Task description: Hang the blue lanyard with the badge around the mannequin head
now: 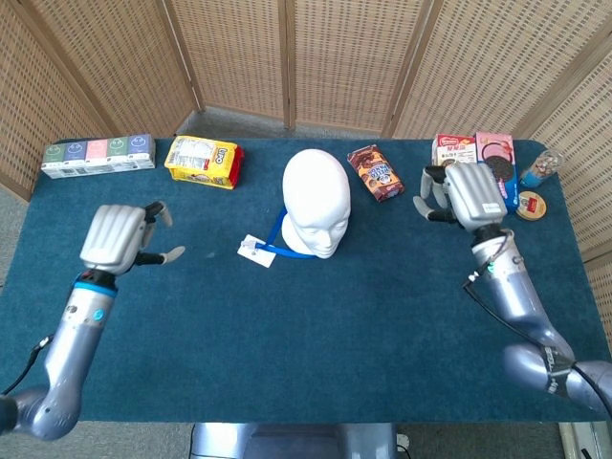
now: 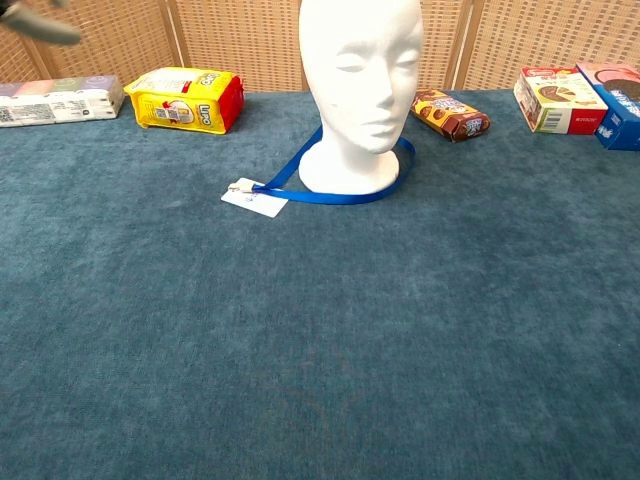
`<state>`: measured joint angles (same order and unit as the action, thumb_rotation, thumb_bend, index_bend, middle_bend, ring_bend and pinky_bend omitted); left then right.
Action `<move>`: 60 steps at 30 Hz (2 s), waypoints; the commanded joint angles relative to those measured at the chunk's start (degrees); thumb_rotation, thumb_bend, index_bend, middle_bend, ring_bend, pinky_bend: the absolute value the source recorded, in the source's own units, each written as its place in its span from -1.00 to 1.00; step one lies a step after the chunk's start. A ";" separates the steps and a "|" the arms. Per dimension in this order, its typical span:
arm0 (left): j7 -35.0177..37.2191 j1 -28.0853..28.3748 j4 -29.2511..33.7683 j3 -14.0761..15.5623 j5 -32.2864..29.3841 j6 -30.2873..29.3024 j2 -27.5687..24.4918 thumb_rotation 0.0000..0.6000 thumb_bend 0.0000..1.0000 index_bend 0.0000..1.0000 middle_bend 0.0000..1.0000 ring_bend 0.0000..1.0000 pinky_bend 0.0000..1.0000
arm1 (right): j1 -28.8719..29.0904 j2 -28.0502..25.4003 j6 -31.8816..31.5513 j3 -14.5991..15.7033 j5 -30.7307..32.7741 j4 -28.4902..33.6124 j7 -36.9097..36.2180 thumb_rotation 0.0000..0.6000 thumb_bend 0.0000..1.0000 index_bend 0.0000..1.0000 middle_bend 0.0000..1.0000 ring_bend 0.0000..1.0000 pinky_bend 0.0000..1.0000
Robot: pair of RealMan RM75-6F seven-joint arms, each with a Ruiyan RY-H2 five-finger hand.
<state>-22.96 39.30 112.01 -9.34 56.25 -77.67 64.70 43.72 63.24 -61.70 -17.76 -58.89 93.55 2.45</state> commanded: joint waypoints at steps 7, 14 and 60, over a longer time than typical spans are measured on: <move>6.37 -12.24 1.30 8.40 12.27 -9.03 -0.94 0.43 -0.74 -0.03 0.46 0.28 0.18 | -8.17 -0.70 -8.85 4.52 -4.80 7.04 2.42 0.81 -0.26 0.24 0.58 0.72 0.85; 8.99 -19.67 -0.48 13.24 19.12 -14.05 0.05 0.42 -0.74 -0.04 0.43 0.25 0.12 | -13.98 0.51 -14.76 7.28 -8.66 9.32 0.78 0.82 -0.24 0.25 0.55 0.68 0.83; 13.43 -39.71 -5.02 16.12 31.06 -20.40 1.59 0.49 -0.74 -0.04 0.39 0.21 -0.05 | -35.59 5.90 -27.88 14.47 -18.05 4.67 -0.80 0.81 -0.23 0.31 0.56 0.66 0.80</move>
<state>-9.68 -0.33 106.74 7.06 87.54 -98.35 66.52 8.21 69.10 -89.77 -3.19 -76.85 98.05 1.81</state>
